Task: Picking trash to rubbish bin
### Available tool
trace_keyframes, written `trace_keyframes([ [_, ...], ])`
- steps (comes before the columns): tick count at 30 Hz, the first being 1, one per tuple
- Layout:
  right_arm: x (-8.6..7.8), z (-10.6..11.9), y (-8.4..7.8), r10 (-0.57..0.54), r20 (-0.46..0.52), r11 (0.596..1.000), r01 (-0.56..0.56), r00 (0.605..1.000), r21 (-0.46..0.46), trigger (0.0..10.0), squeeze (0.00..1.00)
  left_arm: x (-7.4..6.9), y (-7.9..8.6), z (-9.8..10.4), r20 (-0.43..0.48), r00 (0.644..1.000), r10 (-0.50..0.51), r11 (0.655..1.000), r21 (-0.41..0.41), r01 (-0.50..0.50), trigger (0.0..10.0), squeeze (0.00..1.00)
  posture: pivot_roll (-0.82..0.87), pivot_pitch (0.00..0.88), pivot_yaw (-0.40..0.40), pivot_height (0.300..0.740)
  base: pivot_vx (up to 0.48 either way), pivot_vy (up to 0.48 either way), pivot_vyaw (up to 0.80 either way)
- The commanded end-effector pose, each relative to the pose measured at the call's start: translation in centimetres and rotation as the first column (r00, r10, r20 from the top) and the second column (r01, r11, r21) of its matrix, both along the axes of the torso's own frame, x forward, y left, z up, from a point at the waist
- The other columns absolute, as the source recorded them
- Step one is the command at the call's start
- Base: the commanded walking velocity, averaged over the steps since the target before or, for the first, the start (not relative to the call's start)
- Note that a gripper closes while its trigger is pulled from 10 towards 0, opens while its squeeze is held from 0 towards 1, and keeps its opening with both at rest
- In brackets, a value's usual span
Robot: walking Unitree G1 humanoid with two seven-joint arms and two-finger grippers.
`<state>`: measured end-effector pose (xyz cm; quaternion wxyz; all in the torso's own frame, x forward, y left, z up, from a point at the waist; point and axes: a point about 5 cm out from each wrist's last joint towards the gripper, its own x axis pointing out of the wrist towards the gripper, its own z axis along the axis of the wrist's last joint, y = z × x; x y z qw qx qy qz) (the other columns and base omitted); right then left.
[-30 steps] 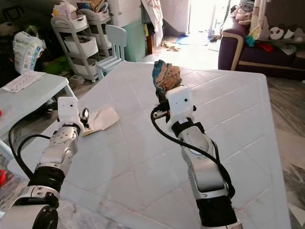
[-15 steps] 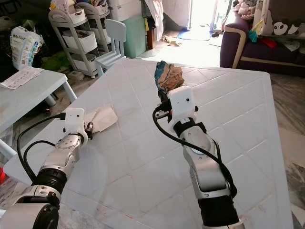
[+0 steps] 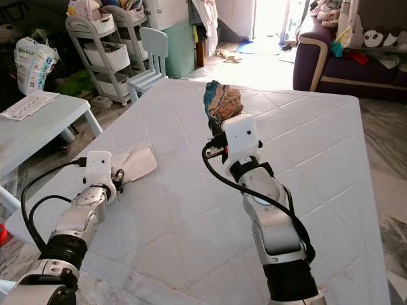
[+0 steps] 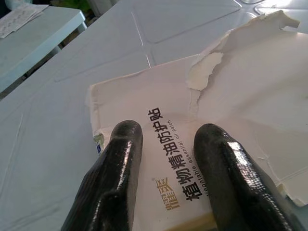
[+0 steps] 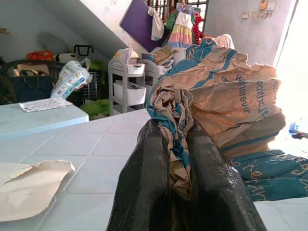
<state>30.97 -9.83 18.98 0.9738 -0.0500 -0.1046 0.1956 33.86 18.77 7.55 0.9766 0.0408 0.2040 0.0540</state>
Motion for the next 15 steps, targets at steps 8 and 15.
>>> trace_keyframes([
  [8, 0.2, 0.7, 0.6, 0.026, 0.021, 1.0, -0.026, 0.999, -0.003, 0.0, 0.0, -1.6, -0.3, -1.4, -0.06, 0.998, -0.011, 0.998, -0.063, 0.007, 0.0, 0.0, -0.1, 0.0, 0.074, 0.74, 0.0, 0.0, 0.0],
  [15, 0.3, 0.7, 0.6, 0.027, 0.021, 1.0, -0.027, 0.999, -0.006, 0.0, 0.0, -2.0, -0.5, -1.3, -0.049, 0.999, -0.012, 0.997, -0.077, 0.008, 0.0, 0.0, -0.1, 0.0, 0.069, 0.74, 0.0, 0.0, 0.0],
])
